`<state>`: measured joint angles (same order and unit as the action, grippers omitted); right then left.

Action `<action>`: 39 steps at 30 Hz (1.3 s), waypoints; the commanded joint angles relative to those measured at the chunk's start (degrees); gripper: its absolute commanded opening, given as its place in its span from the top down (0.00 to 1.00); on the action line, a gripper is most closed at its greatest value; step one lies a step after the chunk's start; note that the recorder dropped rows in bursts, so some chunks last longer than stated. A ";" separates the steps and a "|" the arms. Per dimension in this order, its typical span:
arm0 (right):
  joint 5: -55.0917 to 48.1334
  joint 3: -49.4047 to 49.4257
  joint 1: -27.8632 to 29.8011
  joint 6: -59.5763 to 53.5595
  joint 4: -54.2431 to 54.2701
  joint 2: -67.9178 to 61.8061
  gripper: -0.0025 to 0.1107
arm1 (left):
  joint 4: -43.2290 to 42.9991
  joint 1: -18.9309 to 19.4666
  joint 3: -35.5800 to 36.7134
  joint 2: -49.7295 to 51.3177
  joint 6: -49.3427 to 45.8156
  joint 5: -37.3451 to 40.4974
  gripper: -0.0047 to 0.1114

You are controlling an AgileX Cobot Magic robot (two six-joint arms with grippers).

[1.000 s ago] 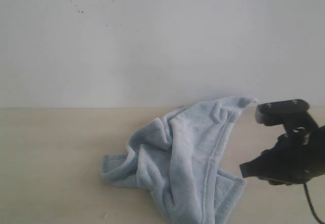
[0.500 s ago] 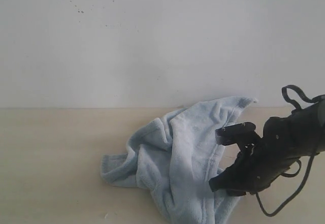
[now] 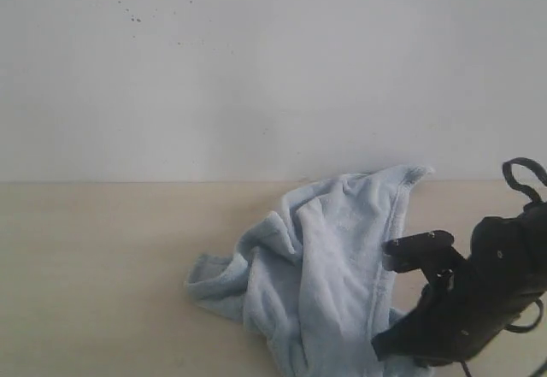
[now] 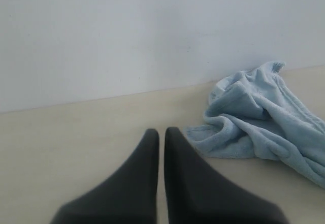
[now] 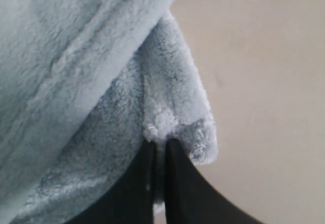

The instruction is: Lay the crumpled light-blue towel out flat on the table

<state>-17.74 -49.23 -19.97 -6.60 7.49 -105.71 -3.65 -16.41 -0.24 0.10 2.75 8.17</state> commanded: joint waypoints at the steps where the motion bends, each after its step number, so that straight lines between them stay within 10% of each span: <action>1: -4.14 8.21 -0.03 -1.52 -0.78 11.68 0.97 | -0.01 -0.14 0.24 -0.10 -0.31 -0.72 0.92; 13: -18.14 0.59 0.07 -2.15 -8.35 39.64 0.97 | -0.14 -0.14 0.24 -0.10 -0.31 -0.72 0.92; 30: -38.90 -26.85 0.07 -0.27 -24.17 40.53 0.97 | -0.14 -0.14 0.24 -0.10 -0.31 -0.72 0.92; 39: -45.47 -24.07 0.07 -3.50 -18.31 42.15 0.97 | -0.14 -0.14 0.24 -0.10 -0.31 -0.72 0.92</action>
<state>-60.91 -76.27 -19.97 -7.48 -15.58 -63.73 -3.79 -16.41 -0.24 0.10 2.75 8.17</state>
